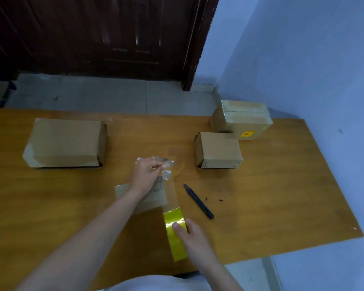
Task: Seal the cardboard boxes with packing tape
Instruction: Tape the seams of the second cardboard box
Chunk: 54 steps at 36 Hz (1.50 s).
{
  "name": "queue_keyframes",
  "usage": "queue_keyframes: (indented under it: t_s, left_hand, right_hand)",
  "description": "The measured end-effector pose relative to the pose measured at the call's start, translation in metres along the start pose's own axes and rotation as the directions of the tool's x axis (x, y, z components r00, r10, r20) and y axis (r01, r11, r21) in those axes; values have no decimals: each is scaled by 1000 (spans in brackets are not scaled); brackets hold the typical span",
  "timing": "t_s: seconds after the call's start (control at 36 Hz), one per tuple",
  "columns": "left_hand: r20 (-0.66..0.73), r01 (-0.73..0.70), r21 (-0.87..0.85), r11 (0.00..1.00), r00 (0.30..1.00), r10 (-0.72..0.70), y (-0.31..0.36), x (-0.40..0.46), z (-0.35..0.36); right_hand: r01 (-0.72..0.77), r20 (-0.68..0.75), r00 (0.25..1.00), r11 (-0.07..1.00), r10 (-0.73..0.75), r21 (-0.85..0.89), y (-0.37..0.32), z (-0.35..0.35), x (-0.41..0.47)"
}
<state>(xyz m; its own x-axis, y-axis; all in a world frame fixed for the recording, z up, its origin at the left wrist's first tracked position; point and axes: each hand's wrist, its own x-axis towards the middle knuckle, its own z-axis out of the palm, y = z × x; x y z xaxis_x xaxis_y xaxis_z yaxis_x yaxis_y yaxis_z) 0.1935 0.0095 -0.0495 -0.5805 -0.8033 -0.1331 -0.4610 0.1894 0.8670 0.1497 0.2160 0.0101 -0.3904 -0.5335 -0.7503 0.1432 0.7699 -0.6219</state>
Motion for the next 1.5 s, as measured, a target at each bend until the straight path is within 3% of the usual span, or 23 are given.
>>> queue_keyframes:
  t_s: [0.19,0.69,0.94,1.11,1.19,1.33,1.5]
  left_hand:
    - [-35,-88,52,995,995,90,-6,0,3]
    - [-69,-46,58,997,996,49,-5,4,3]
    - [-42,-9,86,996,999,13,0,6,0]
    - [2,97,100,990,995,-98,-1,10,1]
    - [63,197,107,975,977,-204,-1,15,1]
    - [200,392,85,916,894,-401,-3,30,-1]
    - [248,484,204,851,816,-523,0,37,-1]
  right_hand:
    - [-24,-16,1000,998,25,58,3,8,9]
    - [-24,8,1000,999,24,35,0,11,15]
    - [-93,43,995,994,91,60,-6,6,14]
    - [-114,93,990,990,106,81,26,8,40]
    - [-111,93,990,991,105,69,2,10,27]
    - [-95,85,992,994,91,53,5,7,35]
    - [-74,105,992,995,66,73,10,5,41]
